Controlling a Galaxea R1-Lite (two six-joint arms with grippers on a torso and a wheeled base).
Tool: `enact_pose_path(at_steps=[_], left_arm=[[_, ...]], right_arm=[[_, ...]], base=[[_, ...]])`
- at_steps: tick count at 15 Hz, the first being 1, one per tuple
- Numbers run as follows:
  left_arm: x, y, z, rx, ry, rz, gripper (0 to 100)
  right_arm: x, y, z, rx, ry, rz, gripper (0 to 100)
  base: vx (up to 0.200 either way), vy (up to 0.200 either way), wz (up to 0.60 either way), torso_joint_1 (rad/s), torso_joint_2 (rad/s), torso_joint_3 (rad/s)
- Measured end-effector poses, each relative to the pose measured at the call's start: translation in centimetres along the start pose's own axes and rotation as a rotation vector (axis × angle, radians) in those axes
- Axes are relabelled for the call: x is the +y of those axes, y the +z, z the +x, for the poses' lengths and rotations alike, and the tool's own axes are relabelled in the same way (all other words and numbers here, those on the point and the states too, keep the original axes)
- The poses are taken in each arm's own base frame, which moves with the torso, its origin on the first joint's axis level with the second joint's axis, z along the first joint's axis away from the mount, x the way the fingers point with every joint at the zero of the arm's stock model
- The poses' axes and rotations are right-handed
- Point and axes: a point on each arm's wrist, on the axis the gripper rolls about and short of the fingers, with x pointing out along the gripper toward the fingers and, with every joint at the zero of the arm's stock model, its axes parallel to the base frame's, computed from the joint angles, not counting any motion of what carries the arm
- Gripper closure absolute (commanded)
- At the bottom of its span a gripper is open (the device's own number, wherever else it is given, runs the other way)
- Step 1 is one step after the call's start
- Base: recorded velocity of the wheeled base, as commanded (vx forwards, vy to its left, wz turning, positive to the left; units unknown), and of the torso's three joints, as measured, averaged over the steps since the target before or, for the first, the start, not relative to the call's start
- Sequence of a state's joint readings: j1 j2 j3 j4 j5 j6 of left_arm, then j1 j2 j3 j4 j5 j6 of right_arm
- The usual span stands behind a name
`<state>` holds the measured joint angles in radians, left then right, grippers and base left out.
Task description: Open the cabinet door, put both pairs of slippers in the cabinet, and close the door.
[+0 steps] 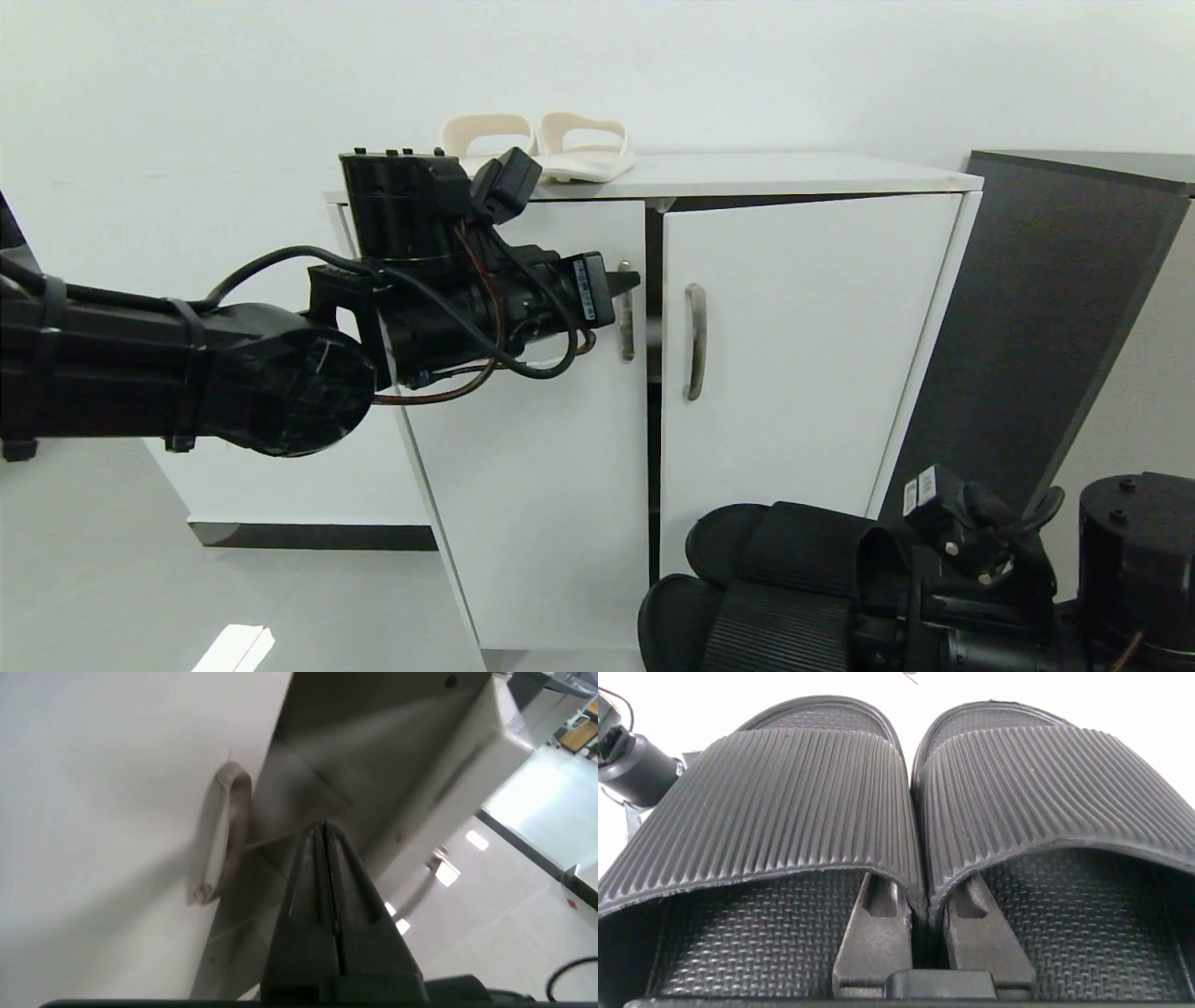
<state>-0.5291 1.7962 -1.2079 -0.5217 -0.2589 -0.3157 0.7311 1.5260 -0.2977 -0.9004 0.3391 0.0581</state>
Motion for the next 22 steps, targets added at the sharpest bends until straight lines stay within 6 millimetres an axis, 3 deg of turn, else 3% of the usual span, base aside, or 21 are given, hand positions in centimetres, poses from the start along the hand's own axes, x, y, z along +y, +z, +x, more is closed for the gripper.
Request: enact_pose_path(at_steps=[7,10,13,18,22], left_arm=[[0.3,0.1,1.8,-0.008,-0.007,0.002,100],[0.1,-0.3,2.3,0.001,-0.013,-0.004,100],[-0.9,-0.8,2.5,0.007,-0.02,-0.035,100],[-4.7,-2.1,2.4,0.036,-0.092,-0.029,100],[-4.6,-1.8,2.1,-0.026,-0.061,-0.02,100]], right_arm=[[0.7,-0.2,-0.7,-0.002,0.02,-0.005,100],[1.1,-0.2,-1.0,0.004,0.034,-0.008,100],[1.3,-0.3,-1.0,0.007,0.046,-0.012,100],[1.5,-0.5,-1.1,0.014,0.055,-0.015,100],[1.6,-0.4,-1.2,0.011,0.058,-0.017,100]], base=[[0.0,0.0,0.0,0.0,0.0,0.0],[-0.2,0.0,0.0,0.002,0.0,0.001],[-0.2,0.0,0.0,-0.002,0.0,0.006],[-0.12,0.0,0.0,0.002,0.0,0.003],[0.0,0.0,0.0,0.0,0.0,0.0]])
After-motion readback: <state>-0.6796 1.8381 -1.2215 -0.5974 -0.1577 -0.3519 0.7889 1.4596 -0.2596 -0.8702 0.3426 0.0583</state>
